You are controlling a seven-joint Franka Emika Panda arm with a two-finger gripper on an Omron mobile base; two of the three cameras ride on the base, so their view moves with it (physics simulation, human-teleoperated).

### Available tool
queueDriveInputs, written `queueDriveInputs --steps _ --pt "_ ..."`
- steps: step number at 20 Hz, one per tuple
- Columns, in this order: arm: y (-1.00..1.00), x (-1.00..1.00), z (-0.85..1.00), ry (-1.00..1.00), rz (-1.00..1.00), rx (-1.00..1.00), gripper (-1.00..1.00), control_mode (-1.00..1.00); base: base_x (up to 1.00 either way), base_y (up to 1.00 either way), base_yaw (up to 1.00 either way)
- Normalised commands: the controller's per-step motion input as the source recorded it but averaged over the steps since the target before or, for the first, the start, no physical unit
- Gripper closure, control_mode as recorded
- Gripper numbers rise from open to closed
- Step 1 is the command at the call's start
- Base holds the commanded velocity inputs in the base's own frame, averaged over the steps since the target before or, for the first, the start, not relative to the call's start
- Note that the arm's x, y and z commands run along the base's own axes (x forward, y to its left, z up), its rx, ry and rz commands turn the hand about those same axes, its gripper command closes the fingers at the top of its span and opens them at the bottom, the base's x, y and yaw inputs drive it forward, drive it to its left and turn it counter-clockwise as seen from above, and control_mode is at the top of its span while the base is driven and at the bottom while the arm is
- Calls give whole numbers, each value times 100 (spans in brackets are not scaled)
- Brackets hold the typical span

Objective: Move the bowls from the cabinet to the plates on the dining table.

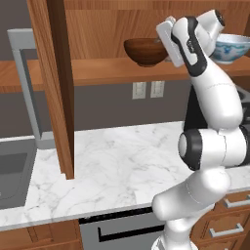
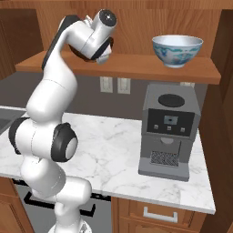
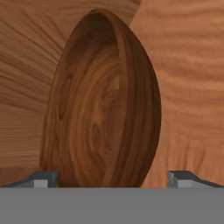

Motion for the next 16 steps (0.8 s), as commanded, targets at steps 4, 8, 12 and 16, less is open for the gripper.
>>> queueDriveInputs --steps 4,8,12,16 --pt "0 44 -9 1 -2 -10 -100 -100 0 0 0" --pt "0 41 -6 4 -3 -11 -100 -100 0 0 0" --pt "3 20 0 4 -2 -7 100 -100 0 0 0" --pt "0 0 0 0 0 0 100 -100 0 0 0"
